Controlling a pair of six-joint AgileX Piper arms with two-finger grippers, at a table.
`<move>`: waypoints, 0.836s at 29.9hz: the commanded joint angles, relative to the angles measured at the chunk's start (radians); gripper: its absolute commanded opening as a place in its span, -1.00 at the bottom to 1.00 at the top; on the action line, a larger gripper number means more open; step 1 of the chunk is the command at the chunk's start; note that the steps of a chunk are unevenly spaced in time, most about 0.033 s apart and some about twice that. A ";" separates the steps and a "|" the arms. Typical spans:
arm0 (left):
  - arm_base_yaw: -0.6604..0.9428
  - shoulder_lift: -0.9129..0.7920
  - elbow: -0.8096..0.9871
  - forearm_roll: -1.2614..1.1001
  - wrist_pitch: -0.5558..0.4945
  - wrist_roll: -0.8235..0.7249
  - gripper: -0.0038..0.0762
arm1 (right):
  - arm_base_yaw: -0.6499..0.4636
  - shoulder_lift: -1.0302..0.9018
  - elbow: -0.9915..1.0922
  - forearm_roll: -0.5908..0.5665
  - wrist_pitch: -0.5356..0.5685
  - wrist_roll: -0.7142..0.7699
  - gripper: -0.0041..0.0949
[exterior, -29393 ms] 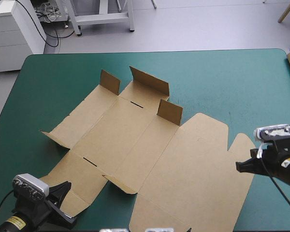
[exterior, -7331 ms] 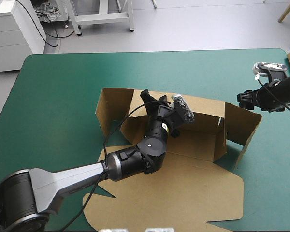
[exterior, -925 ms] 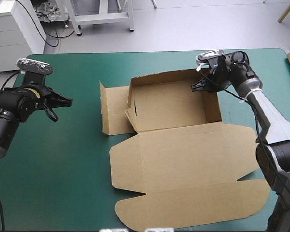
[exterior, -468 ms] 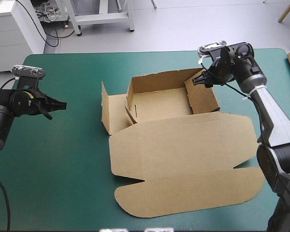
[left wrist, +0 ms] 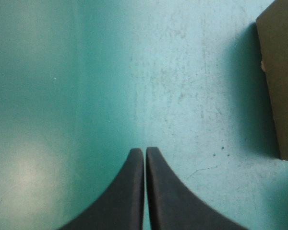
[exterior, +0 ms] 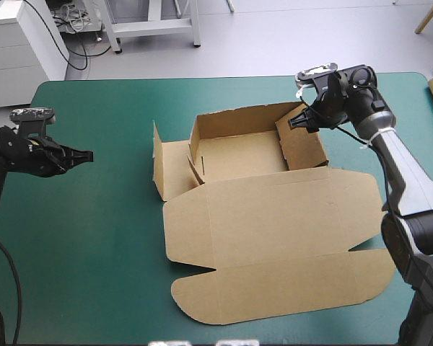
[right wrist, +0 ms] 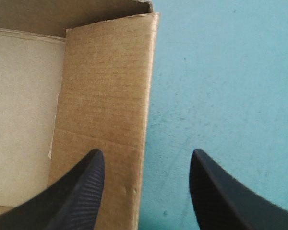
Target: Fold the box
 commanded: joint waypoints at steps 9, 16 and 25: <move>0.004 -0.031 -0.023 -0.073 -0.002 0.011 -0.90 | 0.001 0.072 -0.018 0.021 -0.049 -0.045 0.06; 0.004 -0.031 -0.023 -0.080 0.011 0.013 -0.90 | -0.001 0.095 -0.018 0.038 -0.034 -0.051 -0.32; 0.004 -0.031 -0.023 -0.072 0.010 0.013 -0.92 | -0.001 0.092 -0.040 0.062 0.063 -0.040 -0.96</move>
